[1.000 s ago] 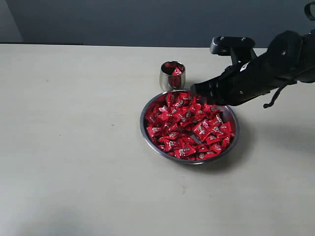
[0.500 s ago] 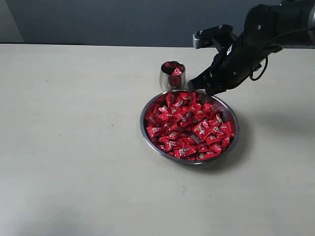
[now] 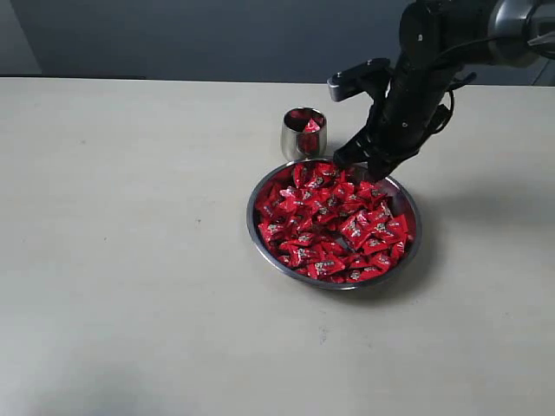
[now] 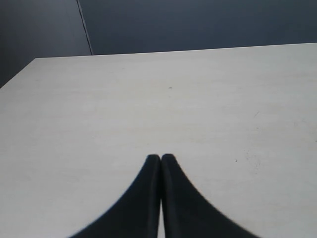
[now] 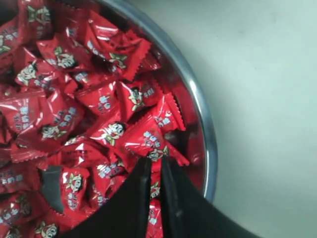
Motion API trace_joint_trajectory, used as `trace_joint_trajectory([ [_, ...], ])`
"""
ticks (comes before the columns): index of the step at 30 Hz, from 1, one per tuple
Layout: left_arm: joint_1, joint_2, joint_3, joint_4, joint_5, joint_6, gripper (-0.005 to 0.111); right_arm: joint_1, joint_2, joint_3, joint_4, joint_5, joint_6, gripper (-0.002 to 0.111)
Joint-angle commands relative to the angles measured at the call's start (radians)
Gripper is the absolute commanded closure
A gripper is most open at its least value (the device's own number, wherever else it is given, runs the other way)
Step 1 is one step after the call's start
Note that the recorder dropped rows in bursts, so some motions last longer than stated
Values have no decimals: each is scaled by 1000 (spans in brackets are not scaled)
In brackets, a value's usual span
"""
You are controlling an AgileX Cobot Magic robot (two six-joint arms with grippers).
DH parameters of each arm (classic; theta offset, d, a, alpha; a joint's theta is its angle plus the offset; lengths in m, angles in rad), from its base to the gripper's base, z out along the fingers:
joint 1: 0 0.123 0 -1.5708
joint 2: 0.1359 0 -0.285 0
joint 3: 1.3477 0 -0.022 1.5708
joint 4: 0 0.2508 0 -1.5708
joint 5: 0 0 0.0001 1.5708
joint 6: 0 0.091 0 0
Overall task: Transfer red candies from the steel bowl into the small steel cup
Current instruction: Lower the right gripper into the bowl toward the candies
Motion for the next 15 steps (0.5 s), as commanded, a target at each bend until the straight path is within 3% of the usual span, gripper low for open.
trace_joint_trajectory([
  [1, -7, -5, 5, 2, -8, -1, 106, -3, 21, -7, 66, -6, -31, 100],
  [4, -7, -5, 5, 2, -8, -1, 106, -3, 42, -7, 70, -3, -31, 92],
  [9, -7, -5, 5, 2, -8, -1, 106, -3, 54, -7, 59, -26, -31, 62],
  [15, -7, -5, 5, 2, -8, -1, 106, -3, 60, -7, 46, -58, -29, 61],
])
